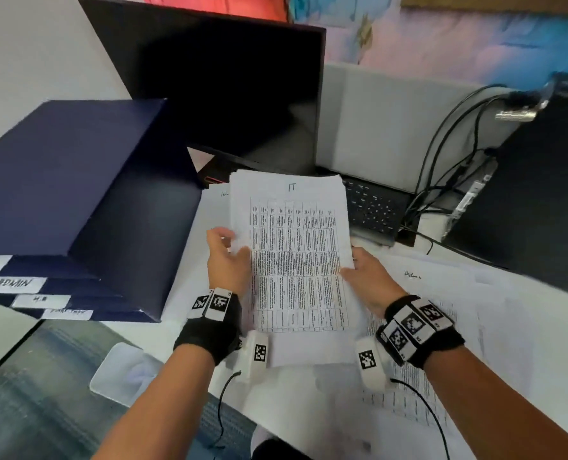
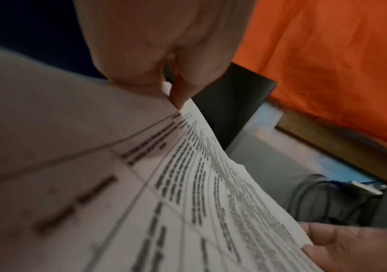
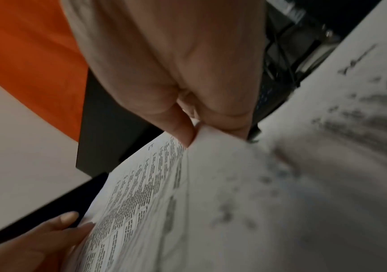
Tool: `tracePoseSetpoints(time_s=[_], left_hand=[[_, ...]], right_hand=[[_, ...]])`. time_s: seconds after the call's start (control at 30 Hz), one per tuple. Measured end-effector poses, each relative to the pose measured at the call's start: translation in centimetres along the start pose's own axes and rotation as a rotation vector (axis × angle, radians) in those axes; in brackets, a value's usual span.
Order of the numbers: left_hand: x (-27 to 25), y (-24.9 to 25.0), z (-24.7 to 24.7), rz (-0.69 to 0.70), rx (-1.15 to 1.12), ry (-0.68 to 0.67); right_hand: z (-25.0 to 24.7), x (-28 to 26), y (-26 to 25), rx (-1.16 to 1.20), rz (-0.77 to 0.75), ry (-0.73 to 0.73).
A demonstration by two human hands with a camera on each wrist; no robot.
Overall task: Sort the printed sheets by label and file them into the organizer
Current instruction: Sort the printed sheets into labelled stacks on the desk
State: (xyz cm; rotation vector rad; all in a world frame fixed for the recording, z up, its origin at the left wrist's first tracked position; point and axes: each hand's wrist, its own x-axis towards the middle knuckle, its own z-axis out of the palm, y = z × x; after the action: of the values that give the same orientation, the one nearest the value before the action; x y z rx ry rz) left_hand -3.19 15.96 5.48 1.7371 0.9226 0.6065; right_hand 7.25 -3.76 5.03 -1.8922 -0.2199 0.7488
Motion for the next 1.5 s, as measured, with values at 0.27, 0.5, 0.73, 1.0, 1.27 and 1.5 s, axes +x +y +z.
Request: tracePoseSetpoints(time_s=[0.27,0.5,0.73,1.0,1.27,1.5], left_hand=[[4.4,-6.1,-6.3,-0.161,0.300,-0.045],[6.2,-8.3,-7.7,-0.087,0.582,-0.249],[4.8,-9.3,-5.5,-0.064,0.834,-0.464],[4.8,-9.2,-4.6,-0.068,1.041,-0.541],[0.4,-4.3,1.9,0.108,0.887,-0.539],[-5.3,-2.4,9.1,0.186,0.654,-0.743]], right_hand=[[9.1,3.4,1.4,-0.051,0.177,-0.040],[13.7,7.1,0.0,-0.211,0.236,0.023],[15.3,7.6,-0.6,-0.465,0.238,0.018],[11.2,6.0,0.4,-0.391,0.162,0.105],[0.7,2.4,4.1,-0.348,0.174,0.333],[-8.9,-2.2,9.9,-0.691,0.505,0.396]])
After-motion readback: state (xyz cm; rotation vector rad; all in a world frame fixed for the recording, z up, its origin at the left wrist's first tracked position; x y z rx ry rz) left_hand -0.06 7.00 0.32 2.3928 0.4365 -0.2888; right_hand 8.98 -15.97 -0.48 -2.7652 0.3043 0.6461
